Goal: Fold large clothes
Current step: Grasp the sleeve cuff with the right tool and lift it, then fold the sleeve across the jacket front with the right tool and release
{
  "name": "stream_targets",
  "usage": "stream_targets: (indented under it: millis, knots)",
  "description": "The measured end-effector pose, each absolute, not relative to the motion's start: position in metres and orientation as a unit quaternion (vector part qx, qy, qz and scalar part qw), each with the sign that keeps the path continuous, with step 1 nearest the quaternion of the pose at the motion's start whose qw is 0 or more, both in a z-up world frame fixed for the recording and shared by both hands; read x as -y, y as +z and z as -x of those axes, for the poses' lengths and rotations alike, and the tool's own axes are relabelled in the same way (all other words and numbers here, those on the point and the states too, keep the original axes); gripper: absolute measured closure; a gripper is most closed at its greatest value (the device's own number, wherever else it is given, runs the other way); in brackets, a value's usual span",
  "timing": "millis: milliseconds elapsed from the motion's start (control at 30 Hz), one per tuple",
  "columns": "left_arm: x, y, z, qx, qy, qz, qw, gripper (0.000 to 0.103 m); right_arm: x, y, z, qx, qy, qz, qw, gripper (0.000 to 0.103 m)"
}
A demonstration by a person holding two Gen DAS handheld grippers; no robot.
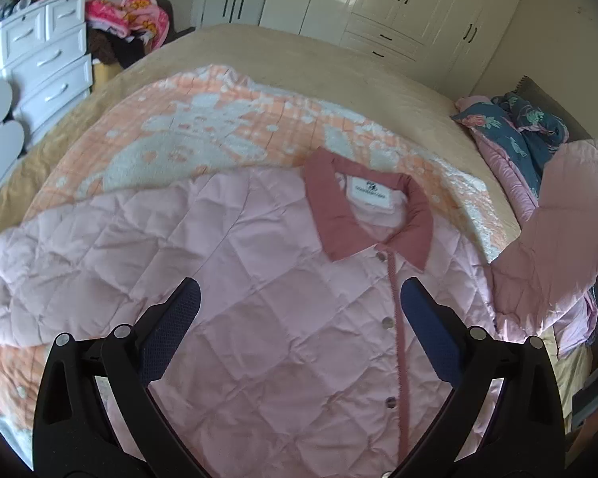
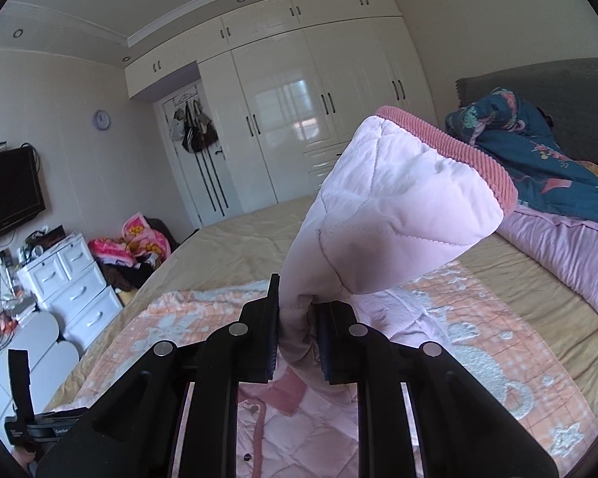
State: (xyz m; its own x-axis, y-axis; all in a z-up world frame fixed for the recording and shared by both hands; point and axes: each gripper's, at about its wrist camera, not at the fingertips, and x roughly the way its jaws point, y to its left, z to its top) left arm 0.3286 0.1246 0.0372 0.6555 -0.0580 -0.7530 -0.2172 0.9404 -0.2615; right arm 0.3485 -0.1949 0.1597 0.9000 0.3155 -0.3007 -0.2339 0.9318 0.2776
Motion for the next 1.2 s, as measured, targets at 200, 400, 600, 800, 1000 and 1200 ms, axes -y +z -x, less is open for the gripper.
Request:
stream_targets:
  millis: [200, 400, 600, 800, 1000, 1200]
  knots:
    - [-0.136, 0.011, -0.320, -0.415, 0.028, 0.209, 0.885, 0.009, 0.157, 0.137, -0.356, -0.189, 0.168, -0.098, 0.963, 0.088]
    - [-0.146, -0.003, -0.322, -0.415, 0.005, 0.248, 0.875, 0.009, 0.114, 0.110, -0.362, -0.216, 0.187, -0.073, 0.956, 0.088]
    - [-0.153, -0.007, -0.328, -0.409, -0.008, 0.271, 0.871, 0.009, 0.070, 0.074, -0.368, -0.244, 0.203, -0.042, 0.947, 0.088]
    - [-0.167, -0.011, -0.332, -0.406, -0.016, 0.302, 0.863, 0.009, 0.039, 0.041, -0.370, -0.274, 0.220, -0.020, 0.936, 0.087]
    - [-0.178, -0.017, -0.333, -0.401, -0.024, 0.335, 0.852, 0.009, 0.009, 0.004, -0.372, -0.322, 0.252, 0.007, 0.913, 0.083]
    - [-0.184, -0.019, -0.332, -0.392, -0.045, 0.371, 0.840, 0.009, -0.022, -0.021, -0.363, -0.349, 0.279, 0.045, 0.893, 0.072]
